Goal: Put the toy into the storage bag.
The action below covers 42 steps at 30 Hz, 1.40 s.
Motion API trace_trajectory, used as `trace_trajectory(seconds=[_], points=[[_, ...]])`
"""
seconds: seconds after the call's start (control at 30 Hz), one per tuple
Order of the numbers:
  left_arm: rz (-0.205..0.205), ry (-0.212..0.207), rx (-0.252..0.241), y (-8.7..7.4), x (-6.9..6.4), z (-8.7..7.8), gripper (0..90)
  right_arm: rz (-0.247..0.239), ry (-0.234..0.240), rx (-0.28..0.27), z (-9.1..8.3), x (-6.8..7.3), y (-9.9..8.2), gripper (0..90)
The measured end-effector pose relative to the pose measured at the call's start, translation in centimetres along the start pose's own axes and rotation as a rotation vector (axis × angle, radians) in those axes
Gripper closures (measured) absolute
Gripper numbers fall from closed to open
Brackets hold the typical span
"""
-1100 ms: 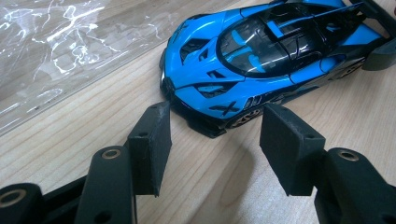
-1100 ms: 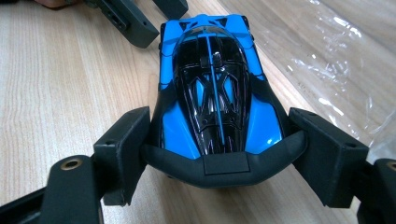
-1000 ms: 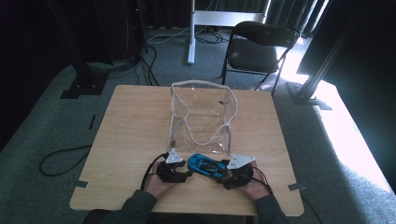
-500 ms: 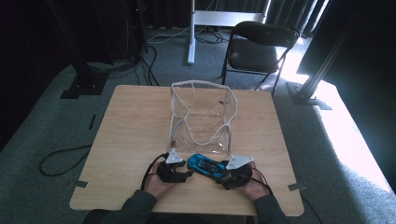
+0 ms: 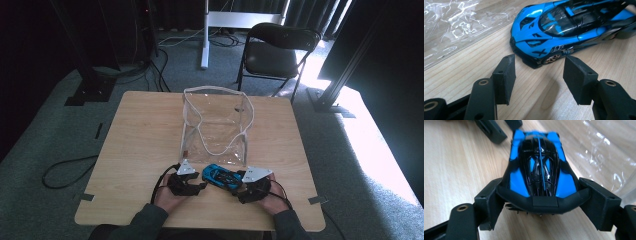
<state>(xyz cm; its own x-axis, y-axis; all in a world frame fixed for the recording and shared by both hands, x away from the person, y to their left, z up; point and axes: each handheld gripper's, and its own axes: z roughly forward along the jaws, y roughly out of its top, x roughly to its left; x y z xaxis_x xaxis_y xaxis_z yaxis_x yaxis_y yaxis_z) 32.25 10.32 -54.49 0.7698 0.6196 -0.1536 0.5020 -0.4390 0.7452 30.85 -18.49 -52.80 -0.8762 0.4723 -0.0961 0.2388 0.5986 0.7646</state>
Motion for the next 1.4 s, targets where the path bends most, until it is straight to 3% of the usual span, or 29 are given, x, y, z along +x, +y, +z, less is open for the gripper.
trace_trajectory(seconds=[0.23, 0.57, 0.73, 1.17, 1.4], points=[[-0.002, -0.001, 0.000, 0.0, 0.0, 0.0, 44.0, 0.034, -0.007, -0.110, -1.6, -0.5, 0.7, 24.3], [-0.003, 0.000, -0.001, 0.0, 0.0, 0.0, 44.0, 0.050, -0.018, -0.180, -3.3, -0.8, 1.5, 24.3], [-0.004, -0.001, -0.001, 0.0, 0.0, 0.0, 44.0, 0.085, -0.008, -0.233, -4.4, -1.3, 1.7, 24.3], [0.002, 0.005, 0.001, 0.0, -0.1, 0.0, 43.9, 0.107, -0.021, -0.290, -6.0, -1.8, 1.8, 24.4], [-0.014, -0.006, -0.004, 0.0, 0.1, 0.0, 43.9, 0.138, -0.062, -0.314, -7.7, -2.6, 1.5, 24.4]])
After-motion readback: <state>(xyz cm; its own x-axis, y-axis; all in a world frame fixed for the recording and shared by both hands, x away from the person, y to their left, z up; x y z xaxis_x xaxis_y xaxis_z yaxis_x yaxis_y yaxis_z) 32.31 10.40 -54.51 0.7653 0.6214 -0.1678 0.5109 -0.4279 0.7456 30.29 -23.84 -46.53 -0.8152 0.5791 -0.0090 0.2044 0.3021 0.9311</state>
